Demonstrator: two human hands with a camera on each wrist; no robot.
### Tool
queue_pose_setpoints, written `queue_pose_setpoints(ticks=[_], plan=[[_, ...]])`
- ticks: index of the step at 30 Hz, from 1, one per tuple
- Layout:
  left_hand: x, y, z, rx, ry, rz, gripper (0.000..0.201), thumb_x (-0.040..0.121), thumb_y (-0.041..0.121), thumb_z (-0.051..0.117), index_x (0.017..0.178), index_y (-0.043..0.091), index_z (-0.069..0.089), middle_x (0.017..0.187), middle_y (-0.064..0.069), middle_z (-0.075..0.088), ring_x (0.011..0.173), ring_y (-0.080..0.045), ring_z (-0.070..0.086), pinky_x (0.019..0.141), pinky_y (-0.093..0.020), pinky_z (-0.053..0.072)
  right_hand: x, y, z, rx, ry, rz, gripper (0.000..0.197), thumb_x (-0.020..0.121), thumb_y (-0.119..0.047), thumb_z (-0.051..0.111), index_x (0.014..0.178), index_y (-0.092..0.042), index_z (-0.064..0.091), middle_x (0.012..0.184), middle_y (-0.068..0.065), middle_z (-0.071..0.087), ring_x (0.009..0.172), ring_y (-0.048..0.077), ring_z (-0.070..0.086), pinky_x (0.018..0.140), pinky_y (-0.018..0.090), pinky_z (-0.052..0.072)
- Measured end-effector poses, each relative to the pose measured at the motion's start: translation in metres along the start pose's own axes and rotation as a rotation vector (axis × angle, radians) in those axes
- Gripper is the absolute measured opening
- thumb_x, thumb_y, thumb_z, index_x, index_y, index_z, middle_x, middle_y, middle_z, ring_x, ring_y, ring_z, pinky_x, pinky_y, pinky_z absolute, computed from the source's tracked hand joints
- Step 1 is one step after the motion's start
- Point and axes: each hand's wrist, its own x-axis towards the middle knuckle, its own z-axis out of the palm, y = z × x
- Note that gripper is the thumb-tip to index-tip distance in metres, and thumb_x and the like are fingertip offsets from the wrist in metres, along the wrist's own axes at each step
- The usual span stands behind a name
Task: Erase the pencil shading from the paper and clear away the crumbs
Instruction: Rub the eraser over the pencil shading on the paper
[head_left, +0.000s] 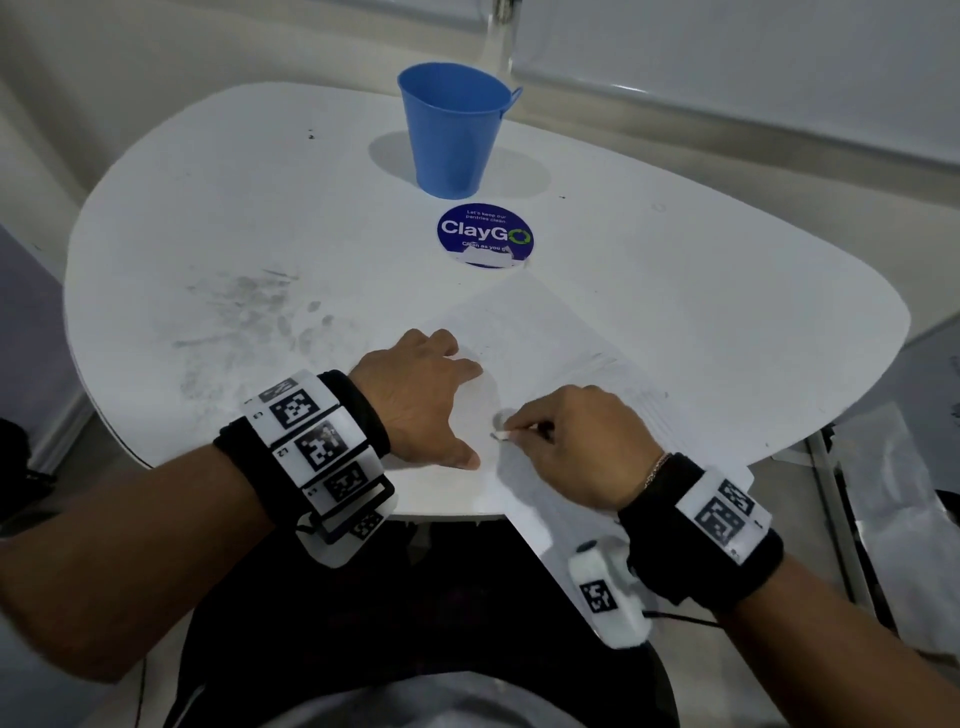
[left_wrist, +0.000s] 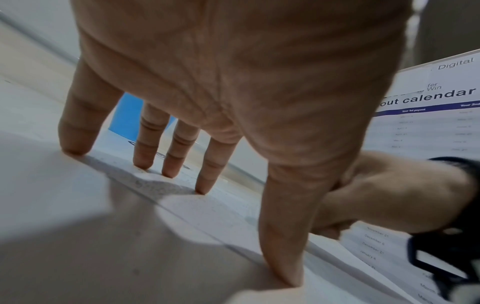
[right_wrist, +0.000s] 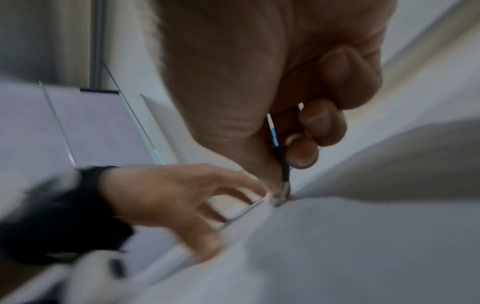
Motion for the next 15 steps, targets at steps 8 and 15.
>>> queue_pose_setpoints(ticks=[8,15], plan=[[0.001,-0.001,0.001,-0.001,0.0,0.003,0.098,0.077,0.073,0.067,0.156,0.033,0.027,0.159,0.006,0.021,0.144,-0.018,0.023,0.106,-0.041,0.043,-0.006,-0.007,0.005,0.032,-0.105,-0.061,0.019,0.094,-0.034,0.06,0.104,-0.036,0.075,0.096,-0.019,0.073,0.085,0.009,0.066,0.072,0.024,0.047],[0.0,0.0,0.001,0.021,0.001,0.011,0.092,0.079,0.071,0.065,0.154,0.032,0.03,0.158,0.004,0.021,0.143,-0.019,0.025,0.103,-0.042,0.046,-0.003,-0.011,0.013,-0.068,0.037,-0.077,0.023,0.097,-0.039,0.054,0.096,-0.03,0.076,0.082,-0.004,0.074,0.076,0.023,0.066,0.067,0.032,0.052]])
